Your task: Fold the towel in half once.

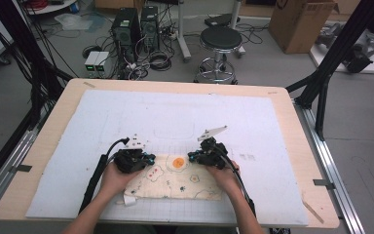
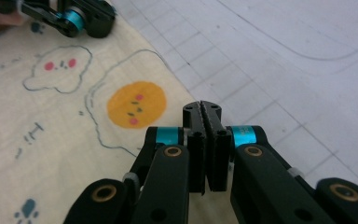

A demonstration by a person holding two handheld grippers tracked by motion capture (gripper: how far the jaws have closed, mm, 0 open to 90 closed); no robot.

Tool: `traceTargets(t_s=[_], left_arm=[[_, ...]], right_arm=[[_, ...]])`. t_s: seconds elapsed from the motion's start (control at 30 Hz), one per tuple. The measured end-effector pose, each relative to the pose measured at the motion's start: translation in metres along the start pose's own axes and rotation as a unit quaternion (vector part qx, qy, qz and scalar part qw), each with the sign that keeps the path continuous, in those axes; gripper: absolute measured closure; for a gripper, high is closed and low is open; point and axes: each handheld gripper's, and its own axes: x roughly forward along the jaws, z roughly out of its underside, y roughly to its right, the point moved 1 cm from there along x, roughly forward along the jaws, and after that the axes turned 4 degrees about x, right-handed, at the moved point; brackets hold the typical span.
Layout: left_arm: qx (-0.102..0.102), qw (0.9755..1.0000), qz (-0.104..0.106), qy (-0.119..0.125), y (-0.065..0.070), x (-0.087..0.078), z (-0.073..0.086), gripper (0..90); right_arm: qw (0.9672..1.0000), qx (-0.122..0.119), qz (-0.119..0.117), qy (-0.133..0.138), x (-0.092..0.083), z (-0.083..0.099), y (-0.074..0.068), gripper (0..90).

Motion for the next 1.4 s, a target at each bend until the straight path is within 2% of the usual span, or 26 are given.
traceTargets(t_s=[0.1,0.23,0.27,0.67,0.8,0.87,1.03,1.4], left_arm=[[0.000,0.9999,-0.009,-0.005,-0.004,-0.002,0.001,86.0],[-0.002,0.9998,-0.020,-0.007,-0.010,-0.007,0.003,85.8],[-0.008,0.9997,-0.021,-0.006,-0.012,-0.009,0.005,85.7],[-0.031,0.9991,-0.024,0.014,-0.026,-0.022,0.021,85.3],[-0.029,0.9992,-0.025,0.014,-0.027,-0.024,0.023,85.2],[-0.029,0.9992,-0.025,0.015,-0.028,-0.025,0.024,85.1],[-0.031,0.9990,-0.026,0.018,-0.029,-0.026,0.024,85.0],[-0.034,0.9987,-0.020,0.033,-0.030,-0.030,0.032,83.9]], right_arm=[[0.9999,0.001,0.006,-0.009,0.000,0.002,0.002,89.1],[0.9999,0.004,0.009,-0.007,-0.004,0.005,0.006,89.0],[0.9999,0.007,0.009,-0.007,-0.005,0.006,0.007,89.0],[0.9995,0.022,0.023,0.008,-0.027,0.027,0.020,87.7],[0.9992,0.028,0.027,0.008,-0.035,0.034,0.024,86.9],[0.9991,0.023,0.033,0.011,-0.039,0.038,0.025,86.7],[0.9988,0.032,0.031,0.019,-0.047,0.046,0.031,86.7],[0.9982,0.035,0.034,0.034,-0.053,0.053,0.031,83.5]])
